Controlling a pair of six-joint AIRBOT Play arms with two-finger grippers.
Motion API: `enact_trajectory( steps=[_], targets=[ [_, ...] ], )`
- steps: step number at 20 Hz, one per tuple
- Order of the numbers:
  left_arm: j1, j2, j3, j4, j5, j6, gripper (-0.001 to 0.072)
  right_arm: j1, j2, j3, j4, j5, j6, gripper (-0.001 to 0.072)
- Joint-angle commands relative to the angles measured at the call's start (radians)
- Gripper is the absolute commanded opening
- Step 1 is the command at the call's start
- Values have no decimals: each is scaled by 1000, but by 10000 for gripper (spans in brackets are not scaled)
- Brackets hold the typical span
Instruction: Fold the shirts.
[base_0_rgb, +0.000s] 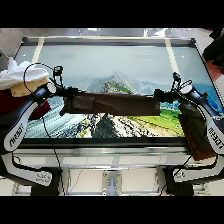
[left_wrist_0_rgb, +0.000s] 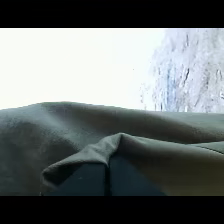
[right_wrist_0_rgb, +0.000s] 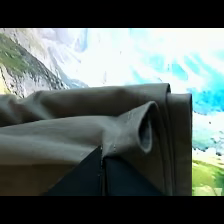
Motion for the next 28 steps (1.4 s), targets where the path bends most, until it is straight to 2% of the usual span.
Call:
enact_trajectory(
  steps=[1,2,3,5,7,10,12,14,15,18,19,20,28],
  targets=[
    [-3,-16,35,5,-51,-3,111,0,0,2,24,2,2,122],
    [-3,-8,60,5,-105,-3,448,-2,15,7,22,27,2,251],
    [-2,6,87,5,-160,-10,687,-8,31,24,11,80,2,318],
    [-2,56,128,5,-231,-9,703,-35,72,80,-55,221,2,317],
    [-3,140,135,5,-236,-9,703,-83,132,122,-180,351,3,317],
    [-3,249,135,5,-236,-9,704,-202,213,124,-266,437,14,321],
    [-8,290,135,5,-224,-9,703,-296,199,124,-193,496,29,440],
    [-23,295,135,5,-194,-9,703,-381,127,124,-55,598,17,462],
    [-35,291,135,5,-175,-8,703,-409,78,124,21,640,0,499],
    [-93,275,135,5,-145,54,703,-403,-45,124,179,628,-72,536],
    [-115,268,135,5,-145,71,703,-385,-79,124,198,596,-89,598],
    [-134,261,135,6,-145,77,703,-366,-107,124,197,560,-89,612],
    [-222,199,135,5,-139,77,703,-240,-241,125,208,423,-112,612]
  ],
)
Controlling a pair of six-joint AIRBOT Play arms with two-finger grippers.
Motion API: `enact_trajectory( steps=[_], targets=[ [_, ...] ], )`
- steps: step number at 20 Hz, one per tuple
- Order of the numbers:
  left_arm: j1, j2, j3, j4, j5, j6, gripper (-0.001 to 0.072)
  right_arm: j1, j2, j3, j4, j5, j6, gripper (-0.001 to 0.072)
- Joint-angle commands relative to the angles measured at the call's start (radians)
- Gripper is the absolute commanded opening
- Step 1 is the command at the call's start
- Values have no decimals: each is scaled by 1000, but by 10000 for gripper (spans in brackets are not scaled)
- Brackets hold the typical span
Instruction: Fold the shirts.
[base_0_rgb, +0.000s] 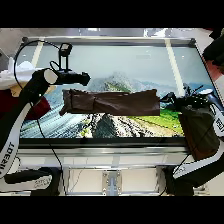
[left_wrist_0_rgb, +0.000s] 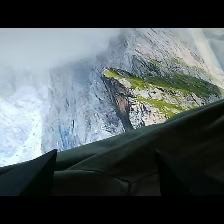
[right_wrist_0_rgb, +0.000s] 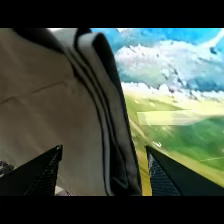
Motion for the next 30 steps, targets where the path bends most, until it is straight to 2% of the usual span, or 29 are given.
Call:
enact_trajectory(
  steps=[1,3,4,5,6,7,8,9,11,13,14,20,24,26,30],
  targets=[
    [-31,-24,1,0,6,6,703,59,-37,0,11,-63,-11,611],
    [-36,-34,1,0,6,5,703,93,-37,1,15,-93,-10,609],
    [-39,-37,1,0,6,6,703,108,-37,1,20,-94,-10,586],
    [-40,-40,1,0,6,6,703,121,-37,1,32,-89,-10,527],
    [-42,-44,1,0,6,6,703,133,-37,1,57,-78,-13,387],
    [-44,-50,1,0,5,6,702,140,-35,1,95,-56,-16,162],
    [-48,-59,1,0,2,5,697,143,-27,1,144,-21,-45,18],
    [-55,-70,1,-1,-6,2,666,143,-14,2,187,21,-78,8],
    [-79,-100,1,-27,-32,2,464,143,33,20,207,92,-93,7],
    [-117,-138,1,-68,-65,3,78,143,98,48,206,153,-89,7],
    [-145,-159,1,-80,-78,3,12,143,138,66,207,183,-80,7],
    [-374,-285,1,-192,-113,3,12,143,367,225,175,350,77,7],
    [-505,-328,1,-218,40,2,13,143,466,328,122,411,149,7],
    [-516,-319,7,-239,104,2,13,143,486,366,112,410,156,6],
    [-426,-209,30,-240,105,2,13,190,480,385,62,363,201,6]
  ],
)
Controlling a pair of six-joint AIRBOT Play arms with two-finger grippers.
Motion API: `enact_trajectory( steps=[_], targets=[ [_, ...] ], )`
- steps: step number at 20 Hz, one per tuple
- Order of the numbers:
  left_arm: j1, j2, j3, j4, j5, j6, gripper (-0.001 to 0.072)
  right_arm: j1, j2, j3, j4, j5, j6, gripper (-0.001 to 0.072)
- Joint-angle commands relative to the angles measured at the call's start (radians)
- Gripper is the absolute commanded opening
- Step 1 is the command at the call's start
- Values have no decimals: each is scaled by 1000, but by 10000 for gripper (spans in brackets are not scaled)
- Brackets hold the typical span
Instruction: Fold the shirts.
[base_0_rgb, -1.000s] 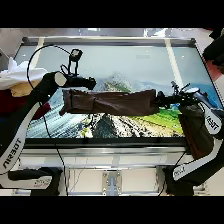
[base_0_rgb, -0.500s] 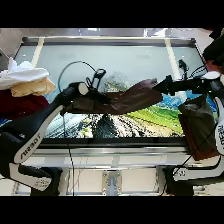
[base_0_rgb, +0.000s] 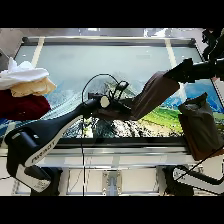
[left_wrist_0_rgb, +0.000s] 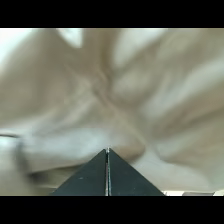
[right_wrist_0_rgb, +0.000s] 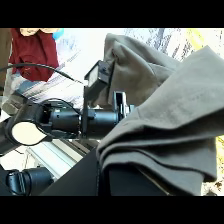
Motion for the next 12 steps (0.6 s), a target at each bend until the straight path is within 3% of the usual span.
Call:
enact_trajectory(
  steps=[1,7,12],
  targets=[
    [76,111,10,-10,34,0,13,62,-2,23,-68,-41,48,5],
    [333,421,10,-6,2,0,13,437,-150,23,-132,-332,72,6],
    [493,587,10,-6,-165,0,13,739,-344,23,-130,-637,82,6]
  ],
)
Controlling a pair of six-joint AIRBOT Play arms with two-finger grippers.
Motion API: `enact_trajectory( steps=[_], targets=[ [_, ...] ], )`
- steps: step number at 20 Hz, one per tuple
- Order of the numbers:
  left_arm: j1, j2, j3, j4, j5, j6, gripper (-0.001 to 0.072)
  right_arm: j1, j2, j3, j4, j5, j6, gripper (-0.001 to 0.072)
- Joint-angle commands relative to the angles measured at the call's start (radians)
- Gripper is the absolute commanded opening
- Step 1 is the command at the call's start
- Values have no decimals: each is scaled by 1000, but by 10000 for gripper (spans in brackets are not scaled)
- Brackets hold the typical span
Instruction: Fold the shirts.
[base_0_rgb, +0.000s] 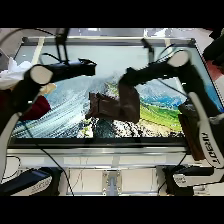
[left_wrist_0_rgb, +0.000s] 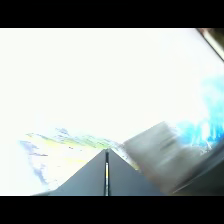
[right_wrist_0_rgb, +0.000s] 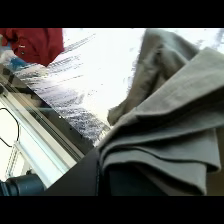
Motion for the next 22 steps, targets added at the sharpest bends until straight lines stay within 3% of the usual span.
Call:
enact_trajectory(
  steps=[1,2,3,5,9,15,19,22],
  targets=[
    [113,114,1,1,-132,1,13,200,-127,1,-7,-282,12,7],
    [130,130,1,1,-159,1,13,238,-155,1,-7,-351,13,8],
    [145,143,1,1,-182,3,13,265,-175,1,-4,-403,15,79],
    [164,159,1,8,-207,4,13,286,-188,2,-4,-442,21,571],
    [167,174,1,46,-239,4,13,184,-149,2,-83,-311,21,547],
    [168,171,1,92,-257,4,13,-178,-62,-3,-413,214,48,549],
    [167,157,0,91,-244,4,13,-288,-63,-115,-368,180,-2,549],
    [167,130,0,90,-244,3,13,-296,-80,-241,-225,57,-133,549]
  ],
)
